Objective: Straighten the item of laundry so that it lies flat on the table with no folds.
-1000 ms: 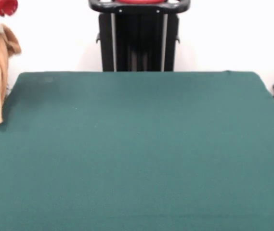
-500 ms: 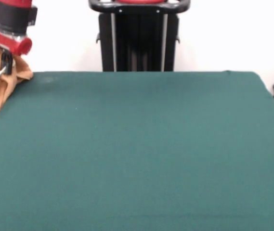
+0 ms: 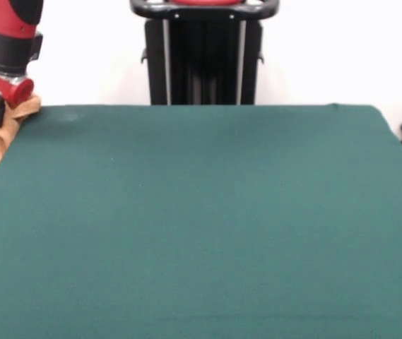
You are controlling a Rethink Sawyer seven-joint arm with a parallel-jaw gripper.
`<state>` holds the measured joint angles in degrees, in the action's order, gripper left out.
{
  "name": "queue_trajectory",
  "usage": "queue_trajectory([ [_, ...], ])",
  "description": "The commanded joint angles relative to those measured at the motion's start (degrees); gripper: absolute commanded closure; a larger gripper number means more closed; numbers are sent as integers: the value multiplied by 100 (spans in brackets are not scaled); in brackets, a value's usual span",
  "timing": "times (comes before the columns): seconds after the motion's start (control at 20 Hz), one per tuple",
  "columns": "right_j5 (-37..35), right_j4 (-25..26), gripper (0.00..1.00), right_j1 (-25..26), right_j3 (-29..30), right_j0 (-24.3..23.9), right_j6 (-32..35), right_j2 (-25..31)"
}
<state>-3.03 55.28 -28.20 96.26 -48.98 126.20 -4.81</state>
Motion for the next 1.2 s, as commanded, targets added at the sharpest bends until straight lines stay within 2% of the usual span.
queue_trajectory([
  [0.05, -874, -366, 100, 222, 107, -515, -625, 1371],
  [0.2, -1198, -591, 100, 126, 395, -737, -820, 1829],
  [0.6, -1626, -872, 100, -85, 712, -770, -819, 2199],
  [1.2, -2164, -1243, 100, -622, 1096, -779, -804, 2412],
])
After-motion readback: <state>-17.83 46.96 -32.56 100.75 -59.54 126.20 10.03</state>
